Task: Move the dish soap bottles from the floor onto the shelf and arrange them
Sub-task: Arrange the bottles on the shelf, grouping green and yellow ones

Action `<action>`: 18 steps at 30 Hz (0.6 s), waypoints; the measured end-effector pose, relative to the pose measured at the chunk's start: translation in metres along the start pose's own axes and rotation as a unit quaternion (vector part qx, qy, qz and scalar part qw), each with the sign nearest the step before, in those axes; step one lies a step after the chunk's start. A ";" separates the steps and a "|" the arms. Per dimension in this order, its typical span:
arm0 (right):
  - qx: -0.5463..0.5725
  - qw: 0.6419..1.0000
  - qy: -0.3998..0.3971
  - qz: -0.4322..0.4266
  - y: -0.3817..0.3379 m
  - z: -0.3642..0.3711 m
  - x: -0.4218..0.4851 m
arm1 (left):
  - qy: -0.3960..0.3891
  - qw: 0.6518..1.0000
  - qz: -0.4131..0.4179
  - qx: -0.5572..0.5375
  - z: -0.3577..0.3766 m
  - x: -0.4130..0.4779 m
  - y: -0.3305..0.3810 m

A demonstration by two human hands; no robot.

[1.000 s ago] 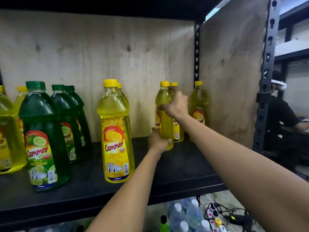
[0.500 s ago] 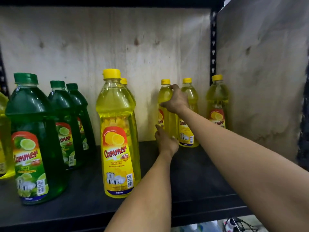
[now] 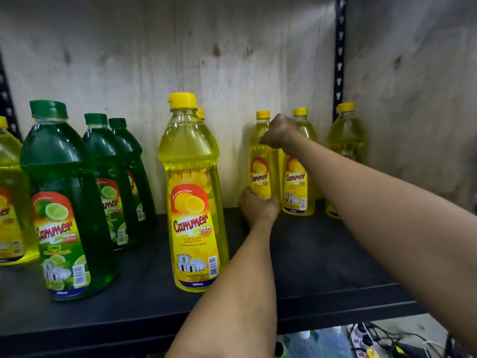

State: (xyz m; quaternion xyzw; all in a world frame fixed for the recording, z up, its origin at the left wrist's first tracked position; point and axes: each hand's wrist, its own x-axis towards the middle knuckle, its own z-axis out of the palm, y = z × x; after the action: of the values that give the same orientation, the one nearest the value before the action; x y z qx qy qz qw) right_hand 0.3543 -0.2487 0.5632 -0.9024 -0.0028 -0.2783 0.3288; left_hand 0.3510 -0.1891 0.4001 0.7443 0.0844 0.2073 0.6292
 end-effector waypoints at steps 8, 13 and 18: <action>0.089 0.990 -0.107 0.038 0.012 -0.004 0.005 | -0.003 1.000 -0.010 0.029 0.002 0.007 -0.007; 0.131 0.984 -0.117 0.035 0.020 -0.002 0.000 | 0.006 0.997 0.009 0.075 0.005 0.006 -0.005; 0.186 0.974 -0.127 0.036 0.025 0.002 -0.001 | 0.002 0.998 0.000 0.058 0.005 0.003 -0.003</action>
State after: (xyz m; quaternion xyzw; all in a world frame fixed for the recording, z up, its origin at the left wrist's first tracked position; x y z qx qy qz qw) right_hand 0.3593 -0.2672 0.5465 -0.8531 -0.0639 -0.1444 0.4972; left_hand 0.3565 -0.1918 0.3970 0.7790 0.0970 0.2035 0.5851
